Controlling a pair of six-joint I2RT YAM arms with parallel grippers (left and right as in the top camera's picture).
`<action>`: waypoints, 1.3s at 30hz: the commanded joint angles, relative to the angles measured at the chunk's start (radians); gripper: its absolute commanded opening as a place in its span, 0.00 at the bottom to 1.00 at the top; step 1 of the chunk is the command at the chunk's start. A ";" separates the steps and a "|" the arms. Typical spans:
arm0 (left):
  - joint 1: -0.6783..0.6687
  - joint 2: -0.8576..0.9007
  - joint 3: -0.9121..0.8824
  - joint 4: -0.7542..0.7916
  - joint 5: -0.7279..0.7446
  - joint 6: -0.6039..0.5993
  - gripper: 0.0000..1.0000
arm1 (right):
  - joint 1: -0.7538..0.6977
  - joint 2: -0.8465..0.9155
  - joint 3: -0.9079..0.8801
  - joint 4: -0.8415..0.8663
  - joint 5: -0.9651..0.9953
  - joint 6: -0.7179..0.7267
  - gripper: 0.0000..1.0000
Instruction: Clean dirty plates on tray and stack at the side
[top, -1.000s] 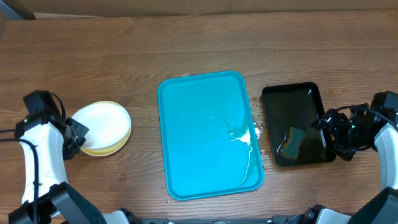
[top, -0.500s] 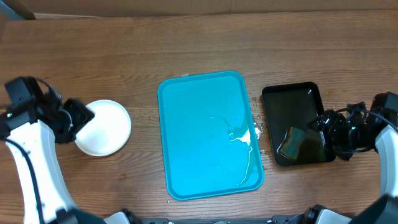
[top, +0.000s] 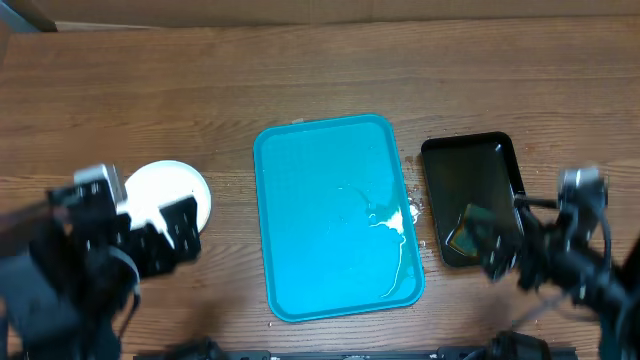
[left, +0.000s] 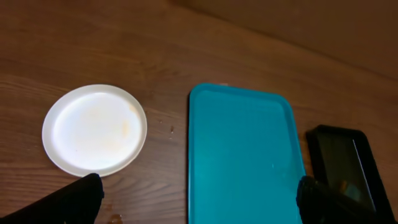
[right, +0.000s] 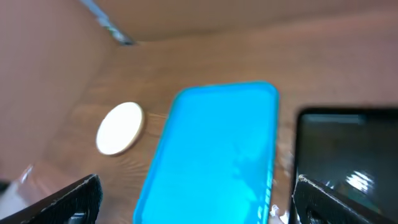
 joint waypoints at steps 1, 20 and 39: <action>-0.003 -0.057 0.010 -0.019 -0.007 0.019 1.00 | 0.021 -0.061 0.008 0.008 -0.038 -0.020 1.00; -0.003 -0.074 0.009 -0.021 -0.023 0.019 1.00 | 0.045 -0.079 0.006 -0.007 -0.029 -0.019 1.00; -0.003 -0.074 0.009 -0.021 -0.023 0.019 1.00 | 0.279 -0.409 -0.502 0.480 0.213 -0.139 1.00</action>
